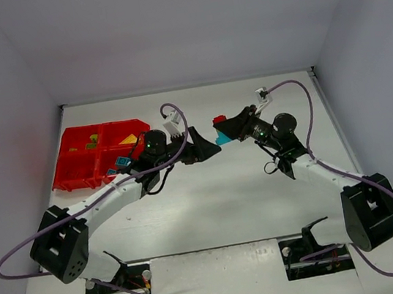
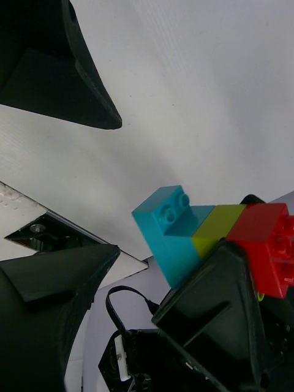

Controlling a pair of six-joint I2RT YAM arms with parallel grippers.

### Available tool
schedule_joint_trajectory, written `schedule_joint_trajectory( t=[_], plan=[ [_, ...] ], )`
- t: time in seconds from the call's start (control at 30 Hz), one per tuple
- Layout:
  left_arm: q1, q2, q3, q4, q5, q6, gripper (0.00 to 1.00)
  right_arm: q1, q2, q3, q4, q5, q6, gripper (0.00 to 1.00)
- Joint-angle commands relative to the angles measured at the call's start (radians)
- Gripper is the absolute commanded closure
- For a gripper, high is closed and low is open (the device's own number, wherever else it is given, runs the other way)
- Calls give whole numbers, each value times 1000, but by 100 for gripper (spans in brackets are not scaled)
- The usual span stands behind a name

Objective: Sort the legos into containers by color

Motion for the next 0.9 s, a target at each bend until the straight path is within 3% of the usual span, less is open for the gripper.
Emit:
schedule_joint_trajectory(
  t=[0.0,0.43,0.63,0.77,0.87],
  plan=[
    [-1,8,20,175,6,14,31,7,-7,23,171,-65,39,100],
    [-1,94,-18,478,75,-63,32,16,15,17,234,-111,72,99],
    [-1,130,-28,561,106,-107,42,21,19,13,254,-117,80,99],
    [-1,140,-37,616,109,-129,59,24,24,13,259,-121,80,98],
    [-1,150,-32,642,119,-144,62,27,27,7,267,-123,81,98]
  ],
)
